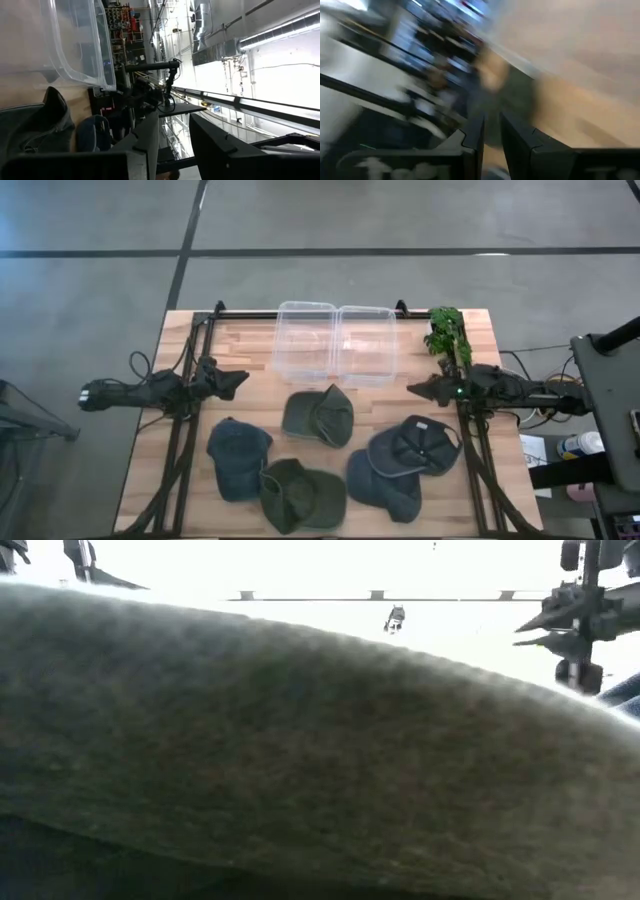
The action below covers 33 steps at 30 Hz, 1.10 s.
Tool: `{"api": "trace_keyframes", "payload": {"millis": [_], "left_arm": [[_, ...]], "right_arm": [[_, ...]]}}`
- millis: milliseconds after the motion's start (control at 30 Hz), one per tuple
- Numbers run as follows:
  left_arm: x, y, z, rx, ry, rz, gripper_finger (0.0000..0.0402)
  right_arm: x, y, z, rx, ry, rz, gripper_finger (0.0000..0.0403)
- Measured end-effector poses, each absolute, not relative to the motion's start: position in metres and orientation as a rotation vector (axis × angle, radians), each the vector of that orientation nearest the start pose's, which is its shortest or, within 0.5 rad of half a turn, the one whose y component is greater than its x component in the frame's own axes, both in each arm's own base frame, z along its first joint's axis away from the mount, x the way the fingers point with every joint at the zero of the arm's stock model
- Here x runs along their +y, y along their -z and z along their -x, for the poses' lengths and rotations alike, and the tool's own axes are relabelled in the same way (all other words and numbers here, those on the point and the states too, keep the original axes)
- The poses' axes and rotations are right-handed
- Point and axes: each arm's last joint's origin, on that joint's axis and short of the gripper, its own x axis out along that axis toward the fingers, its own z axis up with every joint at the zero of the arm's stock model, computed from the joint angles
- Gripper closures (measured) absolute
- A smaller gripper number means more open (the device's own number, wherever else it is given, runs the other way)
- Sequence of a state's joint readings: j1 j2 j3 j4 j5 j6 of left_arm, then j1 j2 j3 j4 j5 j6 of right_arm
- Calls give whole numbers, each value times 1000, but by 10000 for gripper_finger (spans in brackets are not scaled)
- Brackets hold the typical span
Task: Pick & Place hat
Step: Put the top right blue cap into the left transparent bin
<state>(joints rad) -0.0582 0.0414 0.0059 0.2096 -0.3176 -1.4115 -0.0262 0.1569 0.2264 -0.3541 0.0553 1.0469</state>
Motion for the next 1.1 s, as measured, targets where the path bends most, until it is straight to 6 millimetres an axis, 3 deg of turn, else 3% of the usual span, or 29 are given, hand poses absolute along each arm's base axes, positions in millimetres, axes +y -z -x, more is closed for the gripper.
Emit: {"api": "trace_keyframes", "payload": {"millis": [133, 433, 600, 867, 1100], "left_arm": [[3, -181, -98, -315, -102, 1407, 298], [1, -174, -99, -197, -110, 1317, 298], [0, -170, -99, -148, -105, 1313, 298], [2, -169, -99, -160, -185, 1136, 298], [2, -168, -99, -135, -196, 1038, 298]], "right_arm": [[-2, -211, -95, 477, 276, -921, 346], [31, -245, -134, 971, 56, -624, 346], [69, -250, -149, 1197, -55, -456, 346], [146, -252, -168, 1354, -149, -296, 344], [182, -234, -197, 1483, 0, -380, 279]]}}
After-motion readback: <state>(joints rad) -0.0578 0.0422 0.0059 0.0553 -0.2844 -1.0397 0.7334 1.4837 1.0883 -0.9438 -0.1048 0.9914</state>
